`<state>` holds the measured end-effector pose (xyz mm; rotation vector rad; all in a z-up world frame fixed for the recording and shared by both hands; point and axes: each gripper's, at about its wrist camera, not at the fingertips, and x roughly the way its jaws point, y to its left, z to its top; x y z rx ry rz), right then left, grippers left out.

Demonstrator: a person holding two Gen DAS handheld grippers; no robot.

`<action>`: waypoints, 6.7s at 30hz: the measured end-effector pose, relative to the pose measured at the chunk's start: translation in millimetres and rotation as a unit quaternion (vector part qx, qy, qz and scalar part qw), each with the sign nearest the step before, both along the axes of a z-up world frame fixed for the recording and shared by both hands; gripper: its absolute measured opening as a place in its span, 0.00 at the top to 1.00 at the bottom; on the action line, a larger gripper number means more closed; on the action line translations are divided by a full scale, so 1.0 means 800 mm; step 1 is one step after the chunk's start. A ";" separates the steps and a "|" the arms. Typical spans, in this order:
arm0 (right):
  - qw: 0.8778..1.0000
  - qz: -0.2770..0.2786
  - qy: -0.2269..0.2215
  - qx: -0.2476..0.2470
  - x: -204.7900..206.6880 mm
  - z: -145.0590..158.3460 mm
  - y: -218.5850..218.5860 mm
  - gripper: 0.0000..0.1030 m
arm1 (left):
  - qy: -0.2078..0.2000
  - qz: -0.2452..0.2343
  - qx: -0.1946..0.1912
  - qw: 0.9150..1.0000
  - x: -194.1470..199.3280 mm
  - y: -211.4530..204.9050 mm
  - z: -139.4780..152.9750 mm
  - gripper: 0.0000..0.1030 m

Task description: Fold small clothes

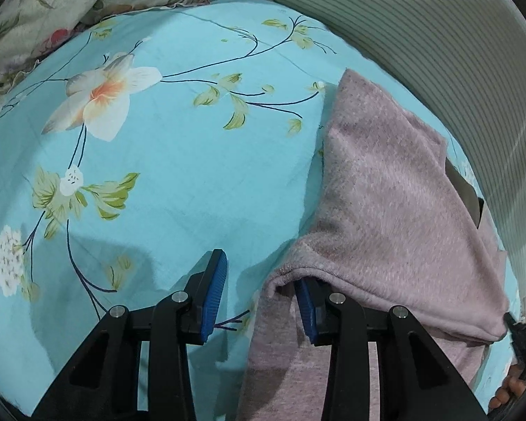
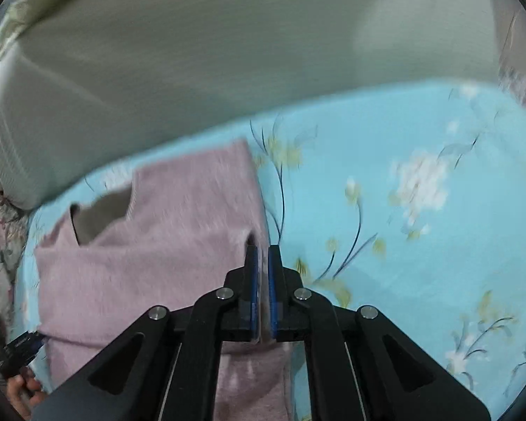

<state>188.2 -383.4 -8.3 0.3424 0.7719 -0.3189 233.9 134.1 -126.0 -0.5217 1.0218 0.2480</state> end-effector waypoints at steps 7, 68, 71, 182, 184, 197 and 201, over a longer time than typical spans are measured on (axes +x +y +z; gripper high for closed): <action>0.988 0.119 0.083 0.059 0.052 -0.053 0.032 0.89 | 0.008 -0.006 0.002 1.000 0.011 0.003 -0.004 0.61; 0.920 0.169 0.146 0.322 -0.373 -0.123 0.018 0.65 | 0.104 -0.337 -0.173 0.920 -0.318 -0.065 -0.037 0.74; 0.929 0.154 0.119 0.316 -0.369 -0.118 0.007 0.63 | 0.098 -0.363 -0.168 0.911 -0.318 -0.070 -0.036 0.73; 0.990 0.079 -0.017 0.114 0.031 -0.020 -0.031 0.66 | -0.051 -0.100 0.013 0.994 0.128 -0.060 0.063 0.41; 0.988 0.086 -0.007 0.127 0.008 -0.031 -0.015 0.62 | -0.045 -0.102 -0.013 0.994 0.091 -0.066 0.055 0.41; 0.976 0.157 0.049 0.143 -0.048 -0.072 0.076 0.51 | 0.002 -0.082 -0.115 0.990 -0.079 -0.088 0.008 0.31; 0.974 0.167 0.049 0.143 -0.054 -0.068 0.081 0.50 | -0.002 -0.071 -0.124 0.990 -0.076 -0.091 -0.007 0.30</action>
